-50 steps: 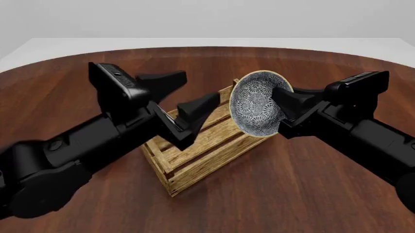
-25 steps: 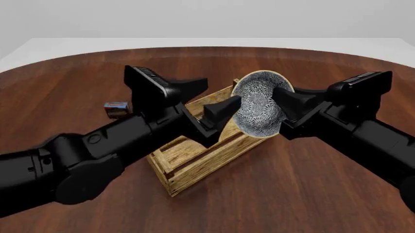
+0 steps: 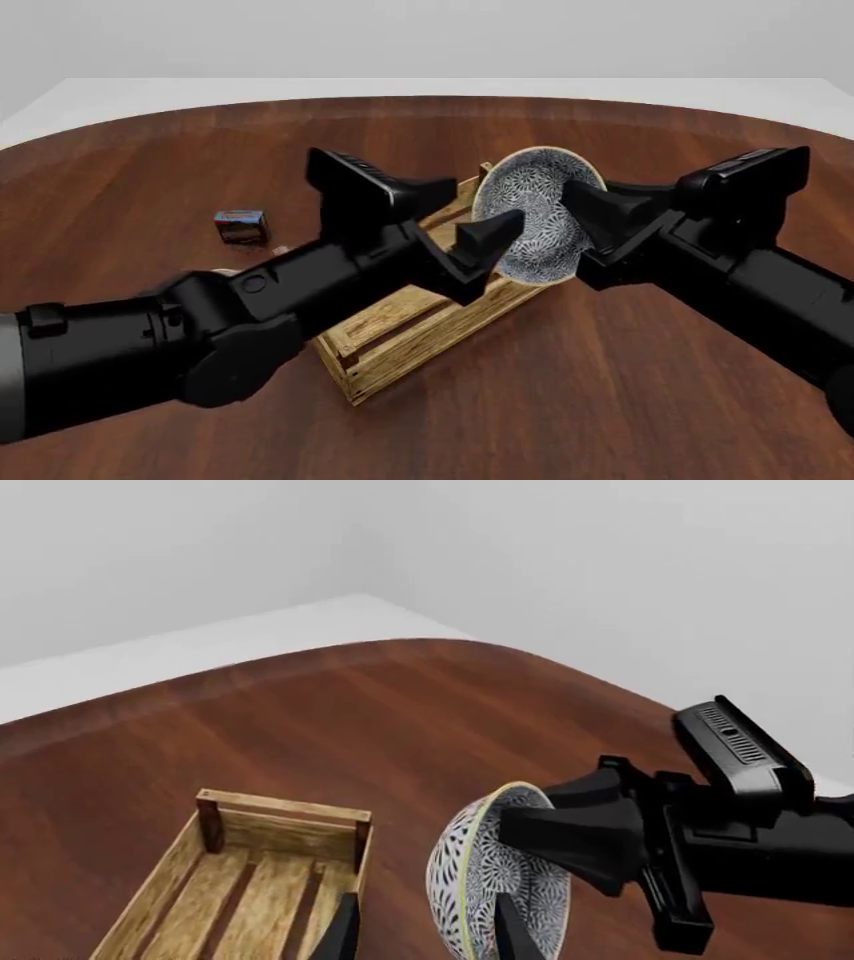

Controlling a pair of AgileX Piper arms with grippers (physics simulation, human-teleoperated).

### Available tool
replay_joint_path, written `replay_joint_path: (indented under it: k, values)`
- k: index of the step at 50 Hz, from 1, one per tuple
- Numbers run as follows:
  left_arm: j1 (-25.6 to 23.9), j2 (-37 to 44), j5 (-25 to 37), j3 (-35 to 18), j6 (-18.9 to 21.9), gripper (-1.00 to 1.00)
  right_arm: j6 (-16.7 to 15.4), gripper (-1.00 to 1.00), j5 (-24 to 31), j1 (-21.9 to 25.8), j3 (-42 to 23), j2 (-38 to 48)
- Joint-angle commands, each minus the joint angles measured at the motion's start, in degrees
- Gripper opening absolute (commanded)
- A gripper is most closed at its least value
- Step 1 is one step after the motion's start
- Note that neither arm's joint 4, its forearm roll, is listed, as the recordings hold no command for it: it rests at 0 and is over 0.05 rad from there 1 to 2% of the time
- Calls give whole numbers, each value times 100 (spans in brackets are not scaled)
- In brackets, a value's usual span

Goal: Stack the right bowl on the left bowl and place them in the tray.

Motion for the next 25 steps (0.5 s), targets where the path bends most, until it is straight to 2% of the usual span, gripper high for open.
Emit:
replay_joint_path:
  k: [1, 9, 10, 25]
  values:
    - [-1, 240, -61, -88, -88, 100, 45, -100, 10, 14, -36, -55]
    - [-15, 289, -108, -75, -167, 100, 49, -100, 35, 8, -44, -86]
    - [-3, 285, -117, -71, -201, -100, 48, -100, 36, 6, -43, -89]
    - [-34, 192, -149, -10, -238, -100, 54, -100, 58, 10, -42, -124]
